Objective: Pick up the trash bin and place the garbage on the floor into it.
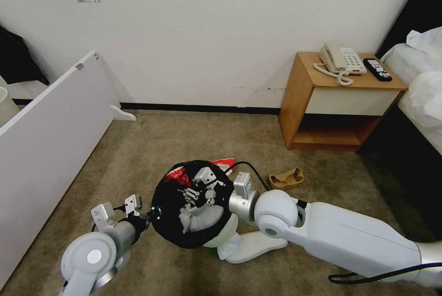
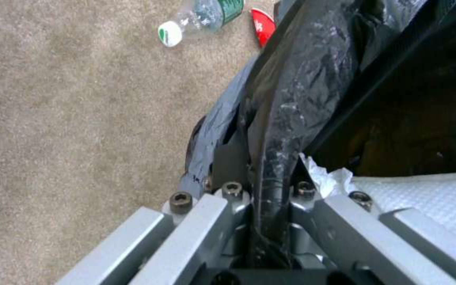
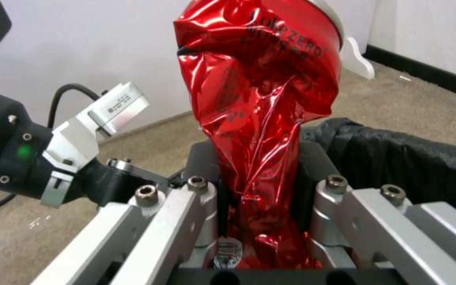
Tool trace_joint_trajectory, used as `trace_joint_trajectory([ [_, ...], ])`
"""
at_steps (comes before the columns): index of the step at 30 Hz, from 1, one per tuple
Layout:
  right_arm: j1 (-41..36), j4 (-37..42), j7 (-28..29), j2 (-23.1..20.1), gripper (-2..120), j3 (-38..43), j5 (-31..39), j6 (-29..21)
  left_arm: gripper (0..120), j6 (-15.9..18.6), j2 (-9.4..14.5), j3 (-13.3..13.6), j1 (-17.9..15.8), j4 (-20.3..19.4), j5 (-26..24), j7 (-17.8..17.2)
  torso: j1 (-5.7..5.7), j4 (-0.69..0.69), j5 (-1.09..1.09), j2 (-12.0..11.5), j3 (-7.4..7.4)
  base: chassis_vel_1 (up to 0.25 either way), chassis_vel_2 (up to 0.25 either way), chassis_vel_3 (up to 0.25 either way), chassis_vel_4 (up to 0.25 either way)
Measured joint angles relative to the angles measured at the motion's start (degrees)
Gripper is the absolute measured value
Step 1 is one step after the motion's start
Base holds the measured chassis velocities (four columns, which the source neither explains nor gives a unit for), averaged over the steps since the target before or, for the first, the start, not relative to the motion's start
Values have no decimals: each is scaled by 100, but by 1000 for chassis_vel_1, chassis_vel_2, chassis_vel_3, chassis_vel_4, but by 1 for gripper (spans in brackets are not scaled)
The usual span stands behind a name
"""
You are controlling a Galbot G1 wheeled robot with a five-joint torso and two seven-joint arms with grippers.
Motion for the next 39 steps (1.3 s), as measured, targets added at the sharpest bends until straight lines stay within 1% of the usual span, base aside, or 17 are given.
trace_joint_trajectory([
  [4, -27, -31, -4, 2, 25, 16, -31, 7, 1, -1, -16, -1, 7, 0, 2, 1, 0, 0, 0, 0, 0, 0, 0, 0, 0],
  [6, -63, -51, -15, 5, 35, 37, -54, 10, 1, -2, -54, -4, 17, 0, 17, 7, 0, 0, 0, 0, 0, 0, 0, 0, 0],
  [7, -63, -51, -15, 5, 35, 37, -54, 10, 1, -2, -54, -4, 17, 0, 17, 7, 0, 0, 0, 0, 0, 0, 0, 0, 0],
  [8, -74, -53, -24, 9, 41, 38, -57, 11, 1, -3, -80, -5, 25, -3, 21, 11, 0, 0, 0, 0, 0, 0, 0, 0, 0],
  [9, -74, -53, -24, 9, 41, 38, -57, 11, 1, -3, -80, -5, 25, -3, 21, 11, 0, 0, 0, 0, 0, 0, 0, 0, 0],
  [10, -75, -54, -33, 12, 47, 37, -57, 11, 1, -4, -96, -5, 26, -4, 22, 12, 0, 0, 0, 0, 0, 0, 0, 0, 0],
  [11, -75, -54, -33, 12, 47, 37, -57, 11, 1, -4, -96, -5, 26, -4, 22, 12, 0, 0, 0, 0, 0, 0, 0, 0, 0],
  [13, -75, -54, -37, 20, 59, 36, -53, 12, 1, -7, -116, -16, 26, -5, 22, 17, 0, 0, 0, 0, 0, 0, 0, 0, 0],
  [14, -75, -54, -37, 20, 59, 36, -53, 12, 1, -7, -116, -16, 26, -5, 22, 17, 0, 0, 0, 0, 0, 0, 0, 0, 0],
  [16, -79, -61, -38, 34, 69, 36, -47, 17, 1, -9, -129, -33, 27, -3, 23, 25, 0, 0, 0, 0, 0, 0, 0, 0, 0],
  [17, -79, -61, -38, 34, 69, 36, -47, 17, 1, -9, -129, -33, 27, -3, 23, 25, 0, 0, 0, 0, 0, 0, 0, 0, 0],
  [19, -78, -71, -42, 43, 80, 36, -45, 19, 1, -10, -131, -48, 34, 4, 23, 30, 0, 0, 0, 0, 0, 0, 0, 0, 0],
  [20, -78, -71, -42, 43, 80, 36, -45, 19, 1, -10, -131, -48, 34, 4, 23, 30, 0, 0, 0, 0, 0, 0, 0, 0, 0],
  [22, -73, -79, -46, 51, 92, 38, -44, 20, 1, -12, -131, -63, 32, 20, 23, 32, 0, 0, 0, 0, 0, 0, 0, 0, 0],
  [23, -73, -79, -46, 51, 92, 38, -44, 20, 1, -12, -131, -63, 32, 20, 23, 32, 0, 0, 0, 0, 0, 0, 0, 0, 0],
  [25, -68, -83, -44, 63, 98, 40, -43, 21, 1, -13, -132, -83, 31, 32, 23, 32, 0, 0, 0, 0, 0, 0, 0, 0, 0],
  [39, 118, 43, -7, 67, 100, 46, 18, 21, 1, -16, -134, -147, 66, 39, -5, 35, 0, 0, 0, 0, 0, 0, 0, 0, 0],
])
